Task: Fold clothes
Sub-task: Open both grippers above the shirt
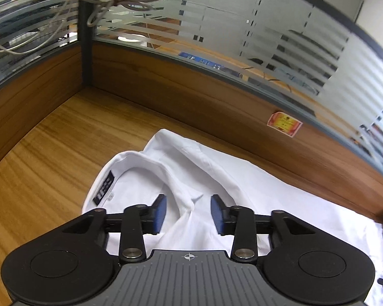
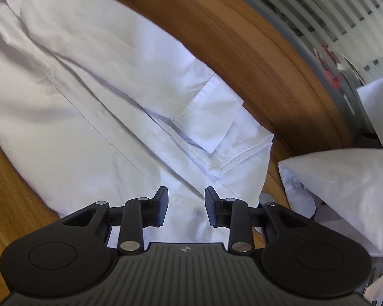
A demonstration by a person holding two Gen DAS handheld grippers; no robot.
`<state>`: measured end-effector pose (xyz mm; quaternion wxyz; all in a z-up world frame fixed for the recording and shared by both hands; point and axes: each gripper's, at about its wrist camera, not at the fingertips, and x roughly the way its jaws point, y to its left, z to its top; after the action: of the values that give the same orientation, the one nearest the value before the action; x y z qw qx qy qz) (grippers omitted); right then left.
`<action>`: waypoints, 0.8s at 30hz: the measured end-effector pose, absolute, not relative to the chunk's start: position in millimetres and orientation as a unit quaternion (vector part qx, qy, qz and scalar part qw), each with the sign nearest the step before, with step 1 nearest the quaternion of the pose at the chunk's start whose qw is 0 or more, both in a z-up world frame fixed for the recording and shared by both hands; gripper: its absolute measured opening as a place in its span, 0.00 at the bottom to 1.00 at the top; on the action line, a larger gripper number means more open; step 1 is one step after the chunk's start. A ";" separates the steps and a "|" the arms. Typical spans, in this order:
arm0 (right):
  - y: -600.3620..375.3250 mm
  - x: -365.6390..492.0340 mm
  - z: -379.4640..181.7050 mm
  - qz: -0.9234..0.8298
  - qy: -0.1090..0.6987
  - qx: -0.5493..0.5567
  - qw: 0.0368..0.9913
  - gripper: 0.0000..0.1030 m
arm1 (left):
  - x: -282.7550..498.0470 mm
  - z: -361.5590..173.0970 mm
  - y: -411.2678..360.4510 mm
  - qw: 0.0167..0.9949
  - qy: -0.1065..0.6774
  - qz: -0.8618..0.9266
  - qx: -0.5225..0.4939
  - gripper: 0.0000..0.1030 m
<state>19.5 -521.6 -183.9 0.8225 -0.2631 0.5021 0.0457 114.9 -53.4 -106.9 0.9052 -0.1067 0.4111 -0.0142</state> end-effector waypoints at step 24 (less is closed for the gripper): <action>-456.8 -98.2 -147.4 0.089 0.517 -0.181 0.832 0.46 | -16.5 -181.7 7.2 0.856 0.504 -0.069 -0.091 0.65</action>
<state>-98.2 -456.8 -147.4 0.8320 -0.1813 0.5166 0.0893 -16.5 7.2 -181.7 0.8564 -0.0909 0.5036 -0.0692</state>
